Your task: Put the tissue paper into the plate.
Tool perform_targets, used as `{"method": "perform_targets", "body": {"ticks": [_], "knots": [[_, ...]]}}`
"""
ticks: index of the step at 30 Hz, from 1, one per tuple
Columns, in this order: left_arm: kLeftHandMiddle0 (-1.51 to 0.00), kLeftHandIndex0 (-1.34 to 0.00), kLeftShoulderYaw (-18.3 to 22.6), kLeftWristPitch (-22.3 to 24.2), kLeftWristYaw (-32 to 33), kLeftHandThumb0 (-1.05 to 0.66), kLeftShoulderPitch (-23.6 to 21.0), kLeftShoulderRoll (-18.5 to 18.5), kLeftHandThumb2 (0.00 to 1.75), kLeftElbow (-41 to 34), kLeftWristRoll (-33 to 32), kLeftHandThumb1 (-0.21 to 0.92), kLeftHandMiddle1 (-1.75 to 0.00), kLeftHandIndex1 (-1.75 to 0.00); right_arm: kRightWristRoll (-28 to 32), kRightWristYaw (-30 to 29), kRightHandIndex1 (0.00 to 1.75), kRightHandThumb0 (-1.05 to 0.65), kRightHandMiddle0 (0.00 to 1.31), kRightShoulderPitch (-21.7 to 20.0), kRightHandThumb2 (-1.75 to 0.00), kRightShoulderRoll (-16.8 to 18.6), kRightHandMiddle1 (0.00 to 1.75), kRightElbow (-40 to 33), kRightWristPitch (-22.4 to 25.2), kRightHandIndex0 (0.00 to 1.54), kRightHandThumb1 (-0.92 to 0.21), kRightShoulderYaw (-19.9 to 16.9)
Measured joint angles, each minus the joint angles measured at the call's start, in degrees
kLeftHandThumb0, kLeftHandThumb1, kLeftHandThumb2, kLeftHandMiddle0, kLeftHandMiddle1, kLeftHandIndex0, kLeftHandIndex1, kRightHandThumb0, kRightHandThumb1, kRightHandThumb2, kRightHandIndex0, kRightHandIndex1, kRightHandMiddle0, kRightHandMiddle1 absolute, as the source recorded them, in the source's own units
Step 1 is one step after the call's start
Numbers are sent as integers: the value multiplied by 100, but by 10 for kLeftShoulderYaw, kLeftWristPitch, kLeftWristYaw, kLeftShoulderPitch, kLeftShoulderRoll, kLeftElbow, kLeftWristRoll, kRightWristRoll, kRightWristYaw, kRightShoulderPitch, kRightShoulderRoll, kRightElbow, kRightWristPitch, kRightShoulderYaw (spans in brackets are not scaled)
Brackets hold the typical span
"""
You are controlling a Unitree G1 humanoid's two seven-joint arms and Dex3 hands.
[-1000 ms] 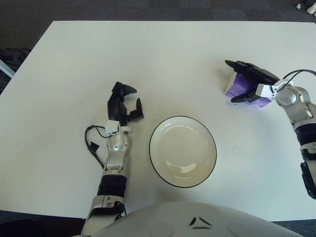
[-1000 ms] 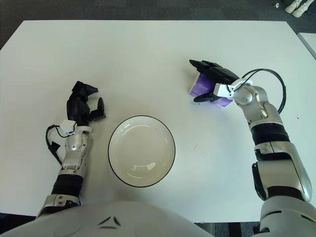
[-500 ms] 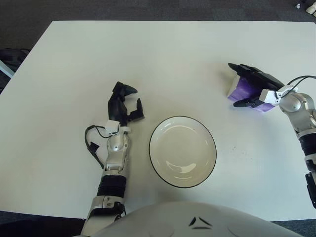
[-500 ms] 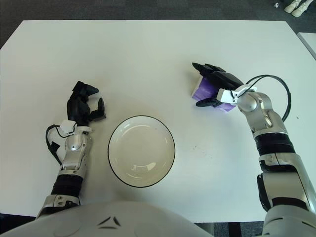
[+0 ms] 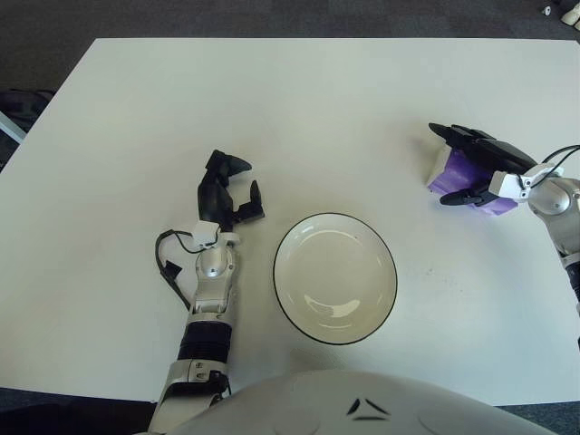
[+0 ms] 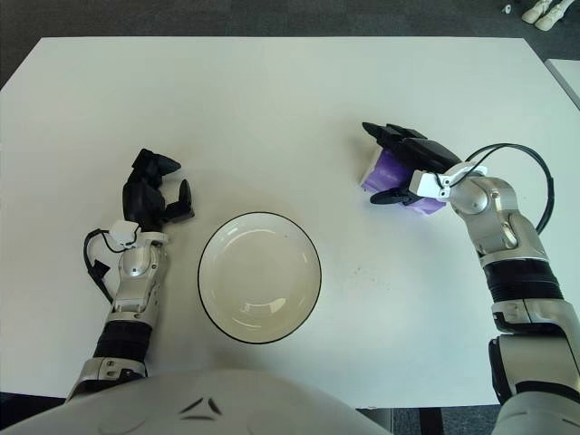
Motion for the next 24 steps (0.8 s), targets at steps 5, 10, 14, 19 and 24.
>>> {"method": "perform_targets", "body": {"ticks": [5,10,14,19,24], "knots": [[-65,-50,0,1,0,-1,0,-1,135,-1,0,26,-161,-175,8,2,0,-105,0,12,-56,-8,0,-13,0,0,-56,-9],[-66,-50,0,7,0,-1,2,-3,134,-3,0,26,-158,-175,12,2,0,-105,0,26,-56,-19,0,-27,-1,0,-57,-22],[-66,-50,0,10,0,-1,3,-4,134,-4,0,26,-159,-175,16,6,0,-105,0,33,-55,-24,0,-41,2,0,-56,-34],[-67,-51,0,9,0,-1,3,-4,136,-4,0,25,-159,-175,26,20,0,-105,0,36,-55,-31,0,-66,12,0,-57,-45],[-67,-52,0,9,0,-1,3,-5,136,-4,0,24,-158,-175,32,25,0,-105,0,32,-55,-32,0,-80,20,0,-57,-47]]}}
